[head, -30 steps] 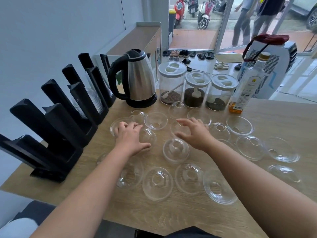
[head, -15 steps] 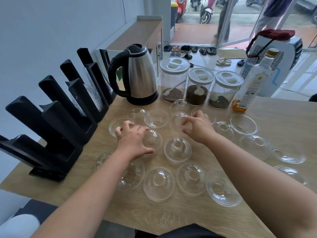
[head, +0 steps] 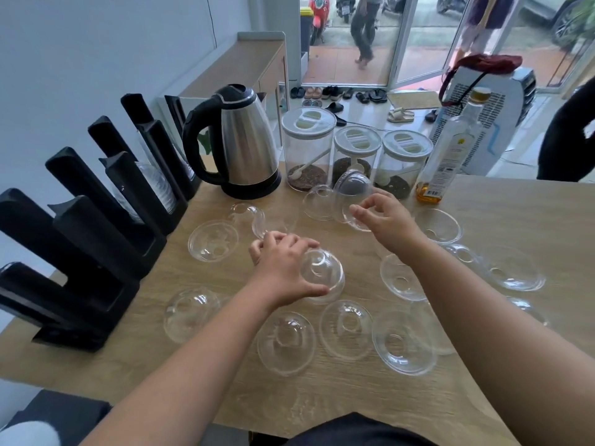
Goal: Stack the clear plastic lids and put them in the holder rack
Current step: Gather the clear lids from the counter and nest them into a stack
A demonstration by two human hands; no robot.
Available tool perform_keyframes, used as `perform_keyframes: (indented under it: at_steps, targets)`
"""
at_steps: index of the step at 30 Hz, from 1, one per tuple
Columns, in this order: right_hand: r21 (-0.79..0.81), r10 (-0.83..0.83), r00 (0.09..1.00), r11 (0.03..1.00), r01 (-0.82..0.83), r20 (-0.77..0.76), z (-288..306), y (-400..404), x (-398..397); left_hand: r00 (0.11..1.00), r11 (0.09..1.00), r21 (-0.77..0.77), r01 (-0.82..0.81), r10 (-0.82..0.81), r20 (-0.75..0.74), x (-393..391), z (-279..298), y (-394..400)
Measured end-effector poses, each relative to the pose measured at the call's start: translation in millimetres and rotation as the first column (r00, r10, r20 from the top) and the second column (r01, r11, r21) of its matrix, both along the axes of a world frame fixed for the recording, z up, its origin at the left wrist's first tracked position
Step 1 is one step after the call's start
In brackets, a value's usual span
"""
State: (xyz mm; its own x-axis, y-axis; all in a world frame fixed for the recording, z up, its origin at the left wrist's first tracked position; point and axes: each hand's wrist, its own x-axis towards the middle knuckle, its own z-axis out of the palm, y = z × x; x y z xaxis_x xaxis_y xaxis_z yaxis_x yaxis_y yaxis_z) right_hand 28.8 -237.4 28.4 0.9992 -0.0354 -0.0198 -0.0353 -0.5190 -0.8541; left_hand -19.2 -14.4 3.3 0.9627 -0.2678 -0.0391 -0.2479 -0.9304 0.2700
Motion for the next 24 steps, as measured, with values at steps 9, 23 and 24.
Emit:
perform_keyframes:
  at_steps: [9, 23, 24]
  targets:
    - [0.01, -0.012, 0.998, 1.0, 0.012, -0.065, -4.5, -4.9, -25.1, 0.989, 0.974, -0.225, -0.006, -0.027, -0.143, 4.5, -30.5, -4.6]
    - [-0.292, 0.332, 0.943, 0.9, -0.325, -0.026, -33.2, 48.2, -40.9, 0.981, 0.905, -0.417, -0.088, 0.007, -0.192, -13.6, -6.1, 40.7]
    - [-0.293, 0.329, 0.943, 0.898, -0.329, -0.049, -35.4, 50.2, -41.4, 0.979, 0.918, -0.391, -0.075, -0.008, -0.206, -17.5, -0.5, 44.7]
